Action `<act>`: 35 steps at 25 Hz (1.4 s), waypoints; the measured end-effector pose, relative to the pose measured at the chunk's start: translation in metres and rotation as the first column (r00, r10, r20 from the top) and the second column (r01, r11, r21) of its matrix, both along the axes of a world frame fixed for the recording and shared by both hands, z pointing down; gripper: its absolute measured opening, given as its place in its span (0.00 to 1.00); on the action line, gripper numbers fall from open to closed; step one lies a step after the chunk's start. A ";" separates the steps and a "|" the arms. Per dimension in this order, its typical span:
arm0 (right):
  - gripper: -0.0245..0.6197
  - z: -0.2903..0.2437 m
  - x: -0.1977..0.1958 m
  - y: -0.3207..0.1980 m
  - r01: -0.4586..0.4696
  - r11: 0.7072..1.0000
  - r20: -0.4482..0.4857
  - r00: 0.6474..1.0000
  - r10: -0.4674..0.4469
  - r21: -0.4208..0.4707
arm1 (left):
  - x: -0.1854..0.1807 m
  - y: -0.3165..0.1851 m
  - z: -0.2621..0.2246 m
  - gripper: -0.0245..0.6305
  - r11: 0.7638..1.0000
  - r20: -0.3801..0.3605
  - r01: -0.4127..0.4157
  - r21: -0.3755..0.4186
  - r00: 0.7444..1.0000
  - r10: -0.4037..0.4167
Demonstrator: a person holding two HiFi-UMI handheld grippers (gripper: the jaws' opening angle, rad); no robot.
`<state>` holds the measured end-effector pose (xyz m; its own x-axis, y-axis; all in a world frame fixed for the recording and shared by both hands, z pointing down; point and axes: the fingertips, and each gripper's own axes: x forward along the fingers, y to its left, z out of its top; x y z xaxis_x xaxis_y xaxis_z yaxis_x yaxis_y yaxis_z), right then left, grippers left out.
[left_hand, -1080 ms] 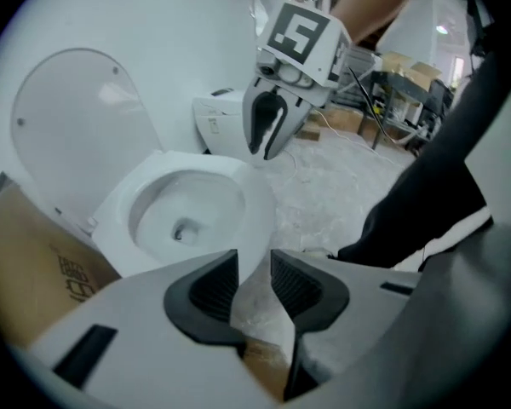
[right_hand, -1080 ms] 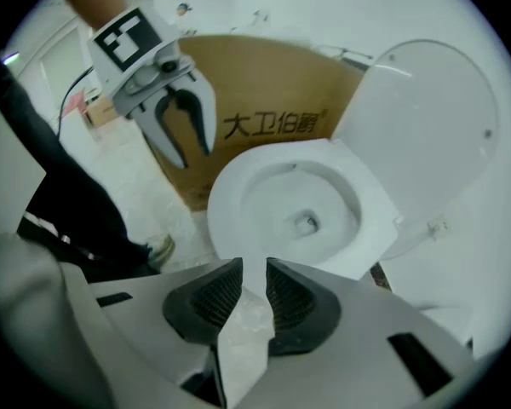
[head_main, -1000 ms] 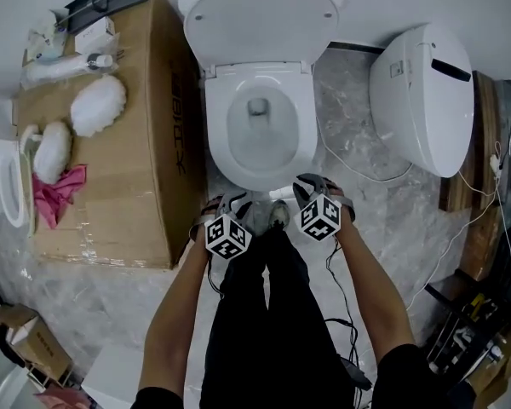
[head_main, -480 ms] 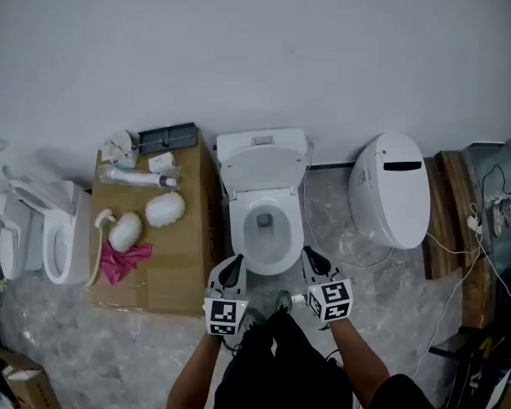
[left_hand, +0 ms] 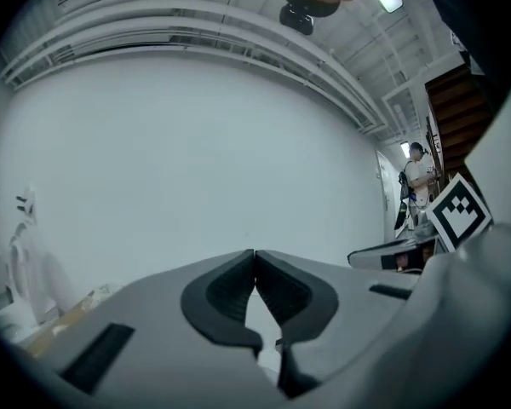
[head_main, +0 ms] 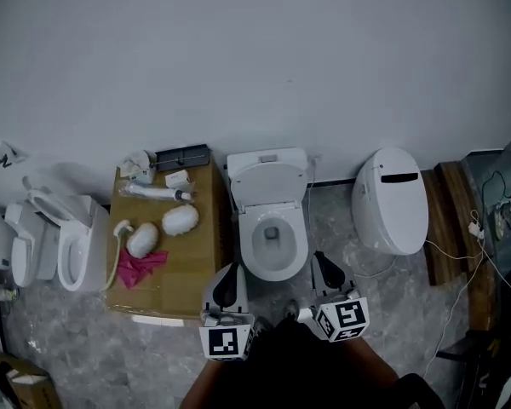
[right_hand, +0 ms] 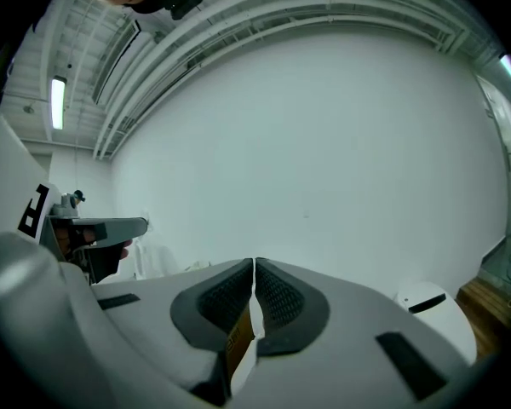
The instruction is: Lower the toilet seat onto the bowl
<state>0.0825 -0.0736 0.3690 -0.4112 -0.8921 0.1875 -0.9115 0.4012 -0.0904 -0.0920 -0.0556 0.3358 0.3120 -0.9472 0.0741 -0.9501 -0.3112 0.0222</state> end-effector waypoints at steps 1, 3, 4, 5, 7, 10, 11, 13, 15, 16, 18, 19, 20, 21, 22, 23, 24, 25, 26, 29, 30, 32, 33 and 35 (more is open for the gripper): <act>0.09 -0.003 -0.001 0.004 0.009 1.000 -0.004 1.000 -0.009 0.007 | 0.002 0.003 -0.002 0.05 1.000 -0.011 -0.006 -0.004 1.000 0.006; 0.09 -0.004 -0.002 0.009 0.023 1.000 -0.002 1.000 -0.023 0.012 | 0.005 0.007 0.001 0.05 1.000 -0.016 -0.009 -0.010 1.000 0.008; 0.09 -0.003 -0.003 0.011 0.024 1.000 0.001 1.000 -0.024 0.009 | 0.004 0.008 0.004 0.05 1.000 -0.009 -0.006 -0.017 1.000 0.006; 0.09 -0.002 -0.003 0.013 0.023 1.000 0.004 1.000 -0.023 0.005 | 0.004 0.010 0.007 0.05 1.000 -0.003 -0.004 -0.023 1.000 0.004; 0.09 -0.001 -0.005 0.016 0.022 1.000 0.005 1.000 -0.022 -0.001 | 0.005 0.011 0.006 0.05 1.000 -0.002 -0.007 -0.016 1.000 0.007; 0.09 -0.002 -0.010 0.015 0.037 0.999 -0.002 0.999 -0.037 0.008 | 0.002 0.007 0.005 0.05 1.000 0.002 -0.002 -0.008 1.000 0.002; 0.09 -0.003 -0.012 0.013 0.042 0.999 -0.007 0.999 -0.042 0.014 | 0.001 0.006 0.006 0.05 1.000 0.002 -0.001 -0.010 1.000 0.001; 0.09 -0.006 -0.016 0.011 0.049 0.999 -0.019 0.999 -0.048 0.024 | 0.000 0.005 0.006 0.05 1.000 0.012 -0.006 -0.022 1.000 0.006; 0.08 -0.010 -0.020 0.009 0.052 0.998 -0.024 0.998 -0.051 0.038 | 0.000 0.003 0.006 0.05 1.000 0.023 -0.013 -0.024 1.000 0.013; 0.08 -0.012 -0.020 0.009 0.052 0.998 -0.024 0.998 -0.051 0.047 | 0.000 0.002 0.005 0.05 1.000 0.025 -0.013 -0.020 1.000 0.013; 0.08 -0.015 -0.022 0.007 0.052 0.997 -0.024 0.998 -0.051 0.061 | -0.002 -0.002 0.003 0.05 1.000 0.023 -0.005 -0.007 1.000 0.005; 0.08 -0.016 -0.023 0.006 0.053 0.996 -0.024 0.998 -0.051 0.065 | -0.003 -0.003 0.001 0.05 1.000 0.023 -0.002 -0.007 1.000 0.002; 0.08 -0.017 -0.024 0.005 0.053 0.996 -0.023 0.998 -0.052 0.067 | -0.004 -0.004 0.000 0.05 1.000 0.025 -0.001 -0.009 1.000 0.002; 0.08 -0.017 -0.025 0.005 0.053 0.996 -0.023 0.998 -0.051 0.067 | -0.004 -0.004 0.001 0.05 1.000 0.030 -0.003 -0.018 1.000 0.004; 0.08 -0.017 -0.026 0.005 0.052 0.997 -0.022 0.998 -0.051 0.065 | -0.005 -0.003 0.003 0.05 1.000 0.039 -0.005 -0.031 0.999 0.006; 0.08 -0.017 -0.027 0.005 0.053 0.997 -0.020 0.998 -0.051 0.063 | -0.005 -0.003 0.004 0.05 0.999 0.047 -0.007 -0.042 0.999 0.009; 0.08 -0.016 -0.027 0.004 0.054 0.997 -0.020 0.998 -0.053 0.061 | -0.005 -0.002 0.006 0.05 0.999 0.052 -0.009 -0.048 0.999 0.012; 0.08 -0.015 -0.027 0.004 0.055 0.997 -0.019 0.998 -0.054 0.060 | -0.005 -0.002 0.007 0.05 0.999 0.053 -0.012 -0.049 0.999 0.014; 0.08 -0.014 -0.028 0.004 0.056 0.997 -0.019 0.998 -0.055 0.059 | -0.004 -0.002 0.008 0.05 0.999 0.049 -0.014 -0.048 0.999 0.016; 0.08 -0.013 -0.028 0.005 0.058 0.997 -0.019 0.998 -0.057 0.057 | -0.003 -0.003 0.008 0.05 0.999 0.031 -0.015 -0.030 0.999 0.016; 0.08 -0.013 -0.028 0.005 0.059 0.997 -0.020 0.998 -0.058 0.057 | -0.002 -0.003 0.008 0.05 0.999 0.029 -0.014 -0.034 0.999 0.015; 0.08 -0.013 -0.028 0.006 0.059 0.997 -0.022 0.998 -0.058 0.056 | -0.002 -0.002 0.008 0.05 0.999 0.029 -0.011 -0.053 0.999 0.012; 0.08 -0.013 -0.027 0.006 0.058 0.997 -0.022 0.998 -0.057 0.056 | -0.001 -0.001 0.007 0.05 0.998 0.029 -0.011 -0.054 0.999 0.012; 0.08 -0.013 -0.025 0.006 0.058 0.997 -0.021 0.998 -0.057 0.057 | 0.001 -0.002 0.006 0.05 0.999 0.028 -0.015 -0.033 1.000 0.015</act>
<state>0.0578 -0.0678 0.3557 -0.4585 -0.8768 0.1446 -0.8884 0.4566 -0.0479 -0.0907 -0.0576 0.3416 0.3235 -0.9394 0.1136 -0.9457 -0.3249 0.0061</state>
